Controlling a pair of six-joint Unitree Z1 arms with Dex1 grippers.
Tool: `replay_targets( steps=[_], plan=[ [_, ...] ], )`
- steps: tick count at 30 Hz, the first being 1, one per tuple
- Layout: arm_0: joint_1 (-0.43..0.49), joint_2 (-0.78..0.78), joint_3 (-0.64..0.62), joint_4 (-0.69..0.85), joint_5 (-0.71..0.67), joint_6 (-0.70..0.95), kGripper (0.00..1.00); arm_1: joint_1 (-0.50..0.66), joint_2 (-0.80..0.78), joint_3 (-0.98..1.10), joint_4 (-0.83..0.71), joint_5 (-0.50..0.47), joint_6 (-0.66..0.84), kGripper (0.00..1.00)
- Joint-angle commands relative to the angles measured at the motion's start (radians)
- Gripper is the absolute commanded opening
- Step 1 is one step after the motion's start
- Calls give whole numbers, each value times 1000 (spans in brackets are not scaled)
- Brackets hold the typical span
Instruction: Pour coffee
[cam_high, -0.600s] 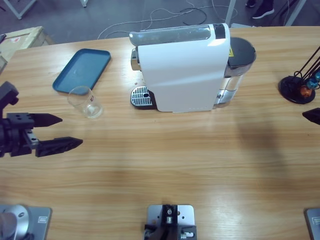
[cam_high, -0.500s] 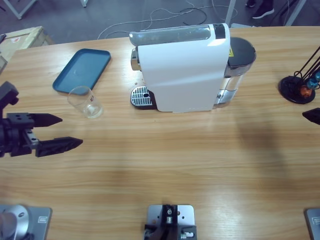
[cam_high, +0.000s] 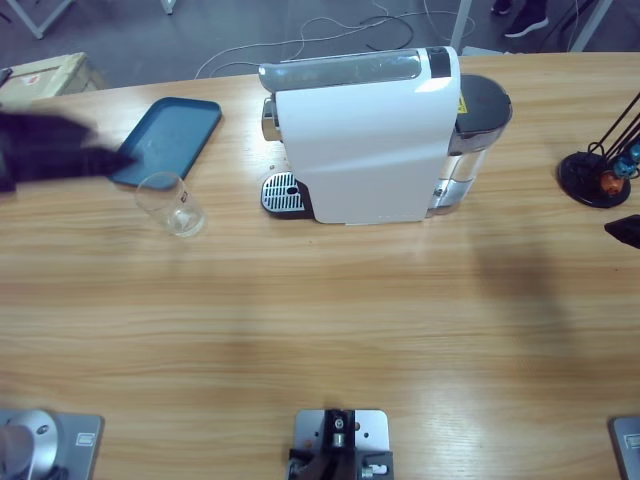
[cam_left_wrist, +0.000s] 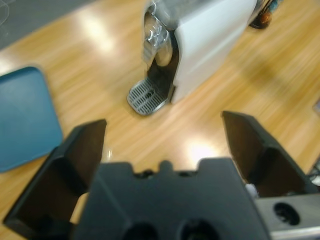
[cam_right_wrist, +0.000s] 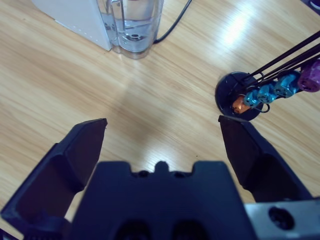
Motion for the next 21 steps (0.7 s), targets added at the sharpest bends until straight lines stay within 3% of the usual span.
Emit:
replay_targets(
  steps=[1, 5, 14, 18, 21],
  plan=[
    [105, 317, -205, 23, -162, -388, 977, -3, -30, 26, -9, -8, 15, 1000],
    [246, 407, -224, -32, -453, -627, 978, -3, -18, 22, -7, -7, 15, 1000],
    [255, 586, -288, -119, -542, -636, 976, -3, 5, 15, -4, -7, 15, 1000],
    [239, 637, -330, -123, -557, -630, 824, -3, 14, 12, -4, -7, 15, 1000],
    [238, 641, -330, -134, -558, -634, 627, -3, 17, 12, -4, -7, 15, 1000]
  ],
)
